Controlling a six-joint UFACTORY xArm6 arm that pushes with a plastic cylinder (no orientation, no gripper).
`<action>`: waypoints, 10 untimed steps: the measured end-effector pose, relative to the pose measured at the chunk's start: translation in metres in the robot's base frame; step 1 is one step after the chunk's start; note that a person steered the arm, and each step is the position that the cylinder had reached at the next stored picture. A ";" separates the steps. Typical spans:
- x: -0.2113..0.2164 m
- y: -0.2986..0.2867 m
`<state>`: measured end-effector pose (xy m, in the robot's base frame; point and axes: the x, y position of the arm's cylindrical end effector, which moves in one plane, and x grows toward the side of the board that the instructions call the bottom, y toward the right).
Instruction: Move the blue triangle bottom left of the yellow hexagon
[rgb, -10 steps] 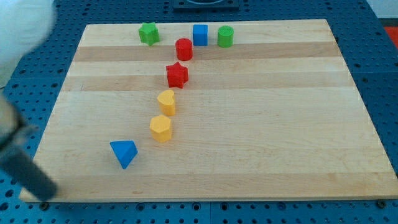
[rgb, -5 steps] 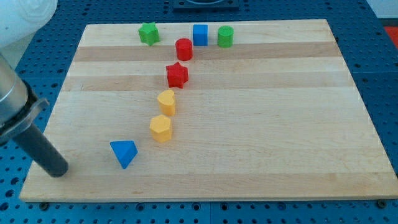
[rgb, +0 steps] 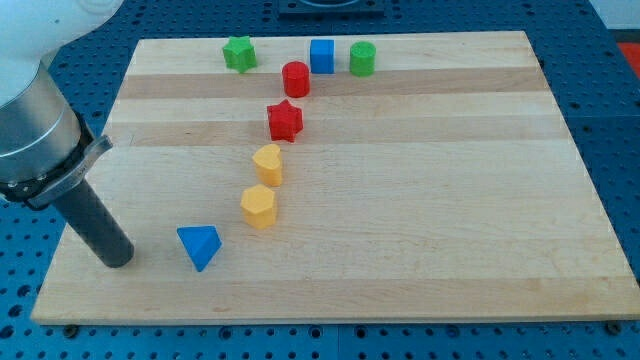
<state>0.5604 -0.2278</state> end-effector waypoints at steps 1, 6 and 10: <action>0.005 0.033; -0.020 0.091; -0.061 0.061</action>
<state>0.4990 -0.1673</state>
